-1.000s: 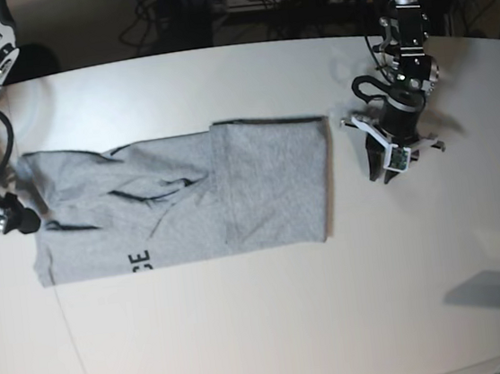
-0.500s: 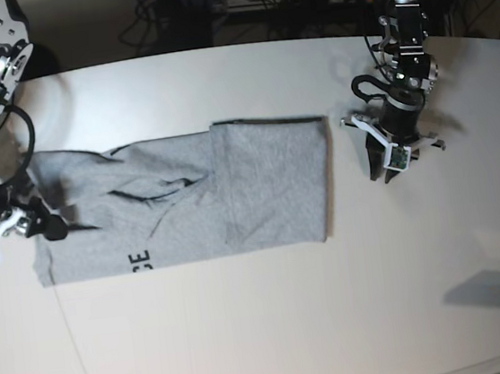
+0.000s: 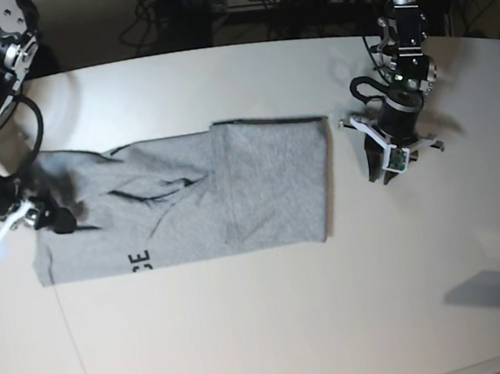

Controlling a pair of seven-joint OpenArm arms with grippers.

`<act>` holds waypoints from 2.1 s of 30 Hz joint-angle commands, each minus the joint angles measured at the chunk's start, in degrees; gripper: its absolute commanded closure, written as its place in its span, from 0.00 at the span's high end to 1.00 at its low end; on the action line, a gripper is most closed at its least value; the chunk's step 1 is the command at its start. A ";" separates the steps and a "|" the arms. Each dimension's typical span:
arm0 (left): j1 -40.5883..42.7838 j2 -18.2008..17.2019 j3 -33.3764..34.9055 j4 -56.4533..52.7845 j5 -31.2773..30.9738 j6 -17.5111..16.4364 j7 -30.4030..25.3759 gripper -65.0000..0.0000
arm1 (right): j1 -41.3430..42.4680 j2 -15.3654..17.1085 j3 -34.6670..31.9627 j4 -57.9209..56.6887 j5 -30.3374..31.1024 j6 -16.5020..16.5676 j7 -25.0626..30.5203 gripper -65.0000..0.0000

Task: Fold the T-shirt properly
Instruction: 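Grasp the shirt end with the right gripper, then lift the shirt end and fold it over toward the left gripper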

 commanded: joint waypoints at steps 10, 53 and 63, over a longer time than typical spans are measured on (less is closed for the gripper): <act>-0.32 -0.01 0.08 0.72 0.41 -0.10 0.21 0.21 | 0.39 0.21 -0.51 -0.01 -3.90 -1.08 -3.23 0.30; -2.70 4.03 14.50 0.46 0.41 -0.10 0.38 0.21 | -4.44 -0.41 -8.95 33.66 -3.90 -6.31 -5.34 0.00; -2.43 3.07 14.32 0.37 0.41 -0.10 0.38 0.21 | -4.53 -6.47 -8.95 41.75 -3.64 -13.08 -9.38 0.00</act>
